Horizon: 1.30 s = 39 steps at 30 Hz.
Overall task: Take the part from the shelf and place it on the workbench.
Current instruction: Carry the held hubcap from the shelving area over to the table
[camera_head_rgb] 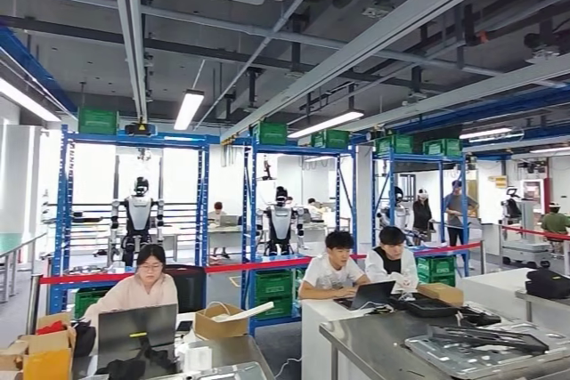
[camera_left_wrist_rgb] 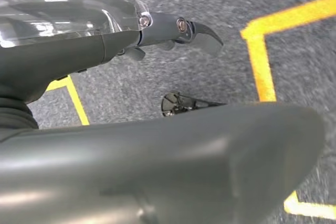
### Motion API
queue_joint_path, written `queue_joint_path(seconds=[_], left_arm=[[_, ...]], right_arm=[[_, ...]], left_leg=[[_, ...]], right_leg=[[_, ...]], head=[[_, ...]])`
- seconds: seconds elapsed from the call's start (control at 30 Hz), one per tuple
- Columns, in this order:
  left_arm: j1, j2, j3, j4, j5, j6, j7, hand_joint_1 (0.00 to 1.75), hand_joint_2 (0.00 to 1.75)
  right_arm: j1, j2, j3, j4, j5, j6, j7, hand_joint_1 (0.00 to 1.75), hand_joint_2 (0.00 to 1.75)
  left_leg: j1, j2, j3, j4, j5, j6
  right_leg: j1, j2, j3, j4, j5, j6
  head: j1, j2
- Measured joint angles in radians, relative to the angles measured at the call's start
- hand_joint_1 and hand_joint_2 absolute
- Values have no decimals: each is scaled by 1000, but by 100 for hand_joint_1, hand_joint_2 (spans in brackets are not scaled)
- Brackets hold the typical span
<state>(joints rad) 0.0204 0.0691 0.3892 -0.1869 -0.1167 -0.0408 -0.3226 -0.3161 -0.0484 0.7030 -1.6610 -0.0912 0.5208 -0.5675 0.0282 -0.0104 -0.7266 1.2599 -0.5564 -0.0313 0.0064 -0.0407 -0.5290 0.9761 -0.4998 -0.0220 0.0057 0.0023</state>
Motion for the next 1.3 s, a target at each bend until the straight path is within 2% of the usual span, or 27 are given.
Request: queue_joint_path(seconds=[0.07, 0.13, 0.23, 0.3, 0.33, 0.4, 0.43, 0.47, 0.5, 0.57, 0.63, 0.7, 0.77, 0.8, 0.83, 0.9, 0.93, 0.97, 1.0, 1.03, 1.07, 1.1, 1.13, 1.17, 1.23, 1.3], left_arm=[[3, 0, 2, 0, 0, 0, -1, 0, 175], [3, 0, 3, 0, 0, 0, -2, 0, 175], [5, 0, 6, 0, -1, 0, -4, 0, 175], [6, 0, 9, 0, -4, 0, -4, 0, 175], [4, 0, 11, 0, -6, 0, -5, 0, 175], [2, 0, 14, 0, -10, 0, -5, 0, 175], [1, 0, 15, 0, -12, -1, -5, 0, 175], [0, 0, 17, 0, -14, -1, -5, 0, 175], [0, 0, 19, 0, -16, -2, -6, 0, 175], [0, 0, 22, 0, -20, -3, -6, 0, 175], [-2, -1, 25, 0, -24, -5, -7, 0, 175], [-1, -2, 28, 0, -29, -6, -8, 0, 175], [0, -2, 30, 0, -36, -9, -8, 0, 175], [0, -2, 32, 0, -39, -10, -8, 0, 175], [0, -2, 34, 0, -42, -11, -8, 0, 175], [0, -2, 40, 0, -48, -12, -8, 0, 175], [0, -2, 43, 0, -50, -13, -8, 0, 175], [1, -2, 46, 0, -52, -13, -8, 0, 175], [2, -2, 48, 0, -53, -14, -8, 0, 175], [3, -2, 50, 0, -54, -14, -8, 0, 175], [3, -2, 53, 0, -56, -15, -8, 0, 175], [2, -3, 55, 0, -58, -15, -8, 0, 175], [0, -3, 57, 0, -60, -16, -8, 0, 175], [-1, -3, 58, 0, -62, -17, -8, 0, 175], [-1, -4, 60, 0, -64, -18, -8, 0, 175], [2, -4, 63, 0, -67, -19, -8, 0, 175]], right_arm=[[2, 0, -2, 0, 4, -12, 4, 175, 175], [3, 1, -5, 1, 3, -18, 9, 175, 175], [4, 3, -7, 3, 5, -19, 10, 175, 175], [4, 3, -7, 4, 10, -18, 8, 175, 175], [4, 3, -7, 4, 11, -18, 7, 175, 175], [6, 2, -7, 5, 14, -18, 5, 175, 175], [8, 2, -7, 6, 14, -18, 4, 175, 175], [10, 2, -7, 7, 14, -17, 3, 175, 175], [11, 1, -7, 8, 13, -17, 3, 175, 175], [10, 2, -7, 8, 11, -15, 2, 175, 175], [8, 2, -8, 8, 9, -13, 1, 175, 175], [7, 2, -8, 8, 6, -11, 0, 175, 175], [6, 4, -9, 8, 3, -10, 0, 175, 175], [6, 5, -9, 8, 2, -9, 0, 175, 175], [5, 6, -9, 8, 1, -9, 0, 175, 175], [6, 7, -9, 9, 0, -8, 1, 175, 175], [7, 8, -9, 10, 0, -7, 1, 175, 175], [9, 8, -9, 11, -1, -6, 2, 175, 175], [10, 8, -9, 11, -1, -6, 2, 175, 175], [10, 8, -9, 12, -2, -5, 3, 175, 175], [10, 8, -9, 12, -2, -4, 3, 175, 175], [9, 8, -9, 12, -3, -4, 3, 175, 175], [9, 8, -9, 11, -4, -3, 4, 175, 175], [8, 8, -9, 11, -4, -3, 4, 175, 175], [8, 9, -9, 11, -5, -2, 6, 175, 175], [7, 9, -9, 10, -7, 0, 6, 175, 175]], left_leg=[[8, 11, 73, -122, 52, -10], [8, 18, 124, -212, 75, -5], [-2, 17, 127, -223, 71, 21], [-3, 16, 128, -225, 73, 34], [-3, 15, 128, -226, 74, 40], [-8, 11, 128, -225, 74, 46], [-11, 8, 128, -225, 74, 48], [-15, 5, 128, -225, 73, 49], [-18, 2, 129, -225, 73, 50], [-21, -5, 131, -225, 73, 50], [-21, -10, 129, -225, 74, 48], [-20, -12, 124, -226, 77, 43], [-19, -11, 122, -225, 75, 36], [-19, -10, 116, -212, 64, 32], [-18, -8, 103, -181, 43, 29], [-15, -5, 50, -67, -15, 21], [-13, -5, 23, -11, -35, 17], [-10, -4, 6, 22, -39, 13], [-8, -3, 7, 18, -24, 10], [-5, -1, 25, -20, 5, 8], [-2, 3, 55, -83, 39, 5], [-2, 8, 86, -144, 61, 3], [-2, 11, 110, -189, 72, 7], [-4, 14, 123, -214, 72, 12], [-6, 12, 128, -221, 62, 30], [-7, 10, 136, -224, 57, 43]], right_leg=[[-3, -10, 0, 9, -7, 11], [-2, -16, -5, 23, -15, 25], [-5, -15, -7, 28, -18, 39], [-10, 1, -17, 55, -43, 46], [-12, 13, -35, 98, -71, 49], [-12, 28, -93, 230, -134, 49], [-12, 30, -121, 289, -153, 47], [-10, 31, -135, 315, -152, 44], [-9, 32, -131, 301, -132, 39], [0, 37, -81, 181, -59, 24], [9, 45, -35, 72, -13, 11], [14, 48, -25, 41, -11, 5], [12, 45, -21, 28, -8, 2], [9, 43, -18, 21, -5, 0], [6, 40, -15, 15, -2, -2], [4, 35, -13, 12, 0, -4], [4, 33, -13, 13, -1, -4], [4, 32, -13, 13, -2, -3], [3, 31, -12, 13, -4, -1], [2, 31, -9, 14, -7, 1], [1, 31, -6, 15, -12, 6], [2, 31, -4, 18, -17, 12], [3, 31, -2, 20, -22, 18], [5, 30, -1, 22, -26, 24], [4, 30, 1, 25, -31, 32], [1, 30, -3, 48, -41, 40]], head=[[0, 0], [0, 0], [-1, 0], [-1, 0], [-1, 0], [-1, 0], [-1, 0], [-1, 0], [-1, 0], [-1, 0], [-1, 0], [-1, 0], [-2, 0], [-1, 0], [-1, 0], [-1, 0], [-2, 0], [-2, 0], [-2, 0], [-2, 0], [-2, 0], [-1, 0], [-2, 0], [-2, 0], [-2, 0], [-2, 0]])
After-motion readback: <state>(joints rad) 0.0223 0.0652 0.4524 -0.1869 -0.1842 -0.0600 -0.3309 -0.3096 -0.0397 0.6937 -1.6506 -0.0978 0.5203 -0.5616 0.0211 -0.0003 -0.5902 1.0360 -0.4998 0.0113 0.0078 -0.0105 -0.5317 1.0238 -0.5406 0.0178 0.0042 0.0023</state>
